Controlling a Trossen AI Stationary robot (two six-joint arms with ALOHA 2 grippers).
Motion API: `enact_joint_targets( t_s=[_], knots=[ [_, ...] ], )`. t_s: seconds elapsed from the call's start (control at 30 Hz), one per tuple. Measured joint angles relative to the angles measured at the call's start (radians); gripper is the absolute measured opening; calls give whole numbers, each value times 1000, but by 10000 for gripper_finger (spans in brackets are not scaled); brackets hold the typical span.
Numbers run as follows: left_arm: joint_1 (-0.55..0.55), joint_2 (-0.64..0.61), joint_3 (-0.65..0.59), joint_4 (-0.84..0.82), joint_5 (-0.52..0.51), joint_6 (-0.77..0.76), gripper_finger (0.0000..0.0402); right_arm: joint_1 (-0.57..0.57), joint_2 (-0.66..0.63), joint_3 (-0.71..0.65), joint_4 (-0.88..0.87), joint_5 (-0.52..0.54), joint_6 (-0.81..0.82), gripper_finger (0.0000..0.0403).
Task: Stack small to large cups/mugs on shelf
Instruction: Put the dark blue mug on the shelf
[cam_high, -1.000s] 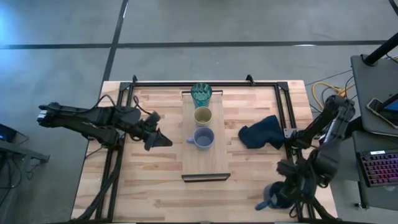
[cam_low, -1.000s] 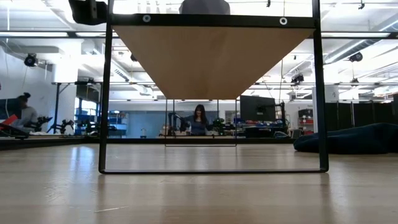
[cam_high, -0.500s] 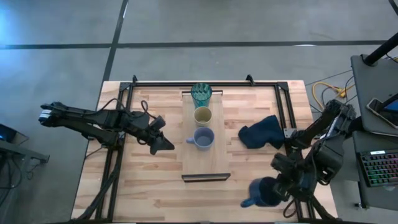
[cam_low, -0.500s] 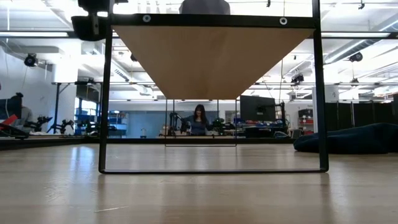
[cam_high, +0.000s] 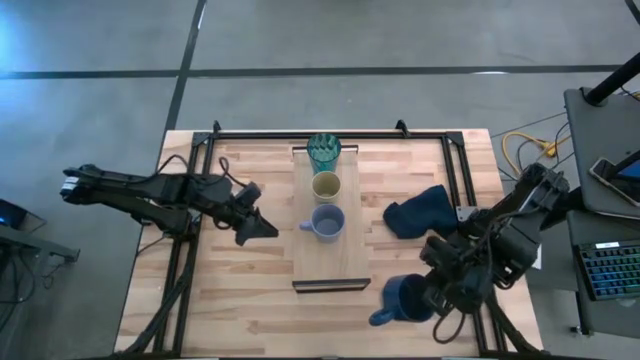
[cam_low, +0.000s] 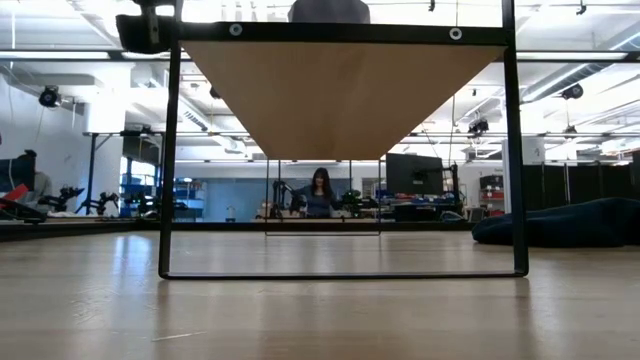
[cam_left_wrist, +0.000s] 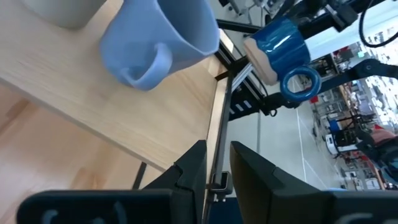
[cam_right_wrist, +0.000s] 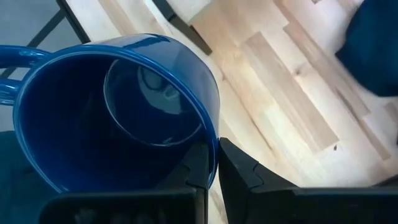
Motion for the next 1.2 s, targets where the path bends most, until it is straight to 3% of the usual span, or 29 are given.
enact_joint_targets(
  t_s=[0.33,0.63,0.9,1.2],
  knots=[
    [0,-46,-4,-1,-42,0,57,-82,1,70,11,27,-143,13],
    [0,-82,-20,-18,-81,1,57,-224,48,184,23,27,-326,13],
    [0,-124,-35,-41,-103,4,57,-374,178,340,36,-27,-513,13],
    [0,-185,-35,-151,-131,7,57,-426,317,466,30,-109,-595,13]
  ],
)
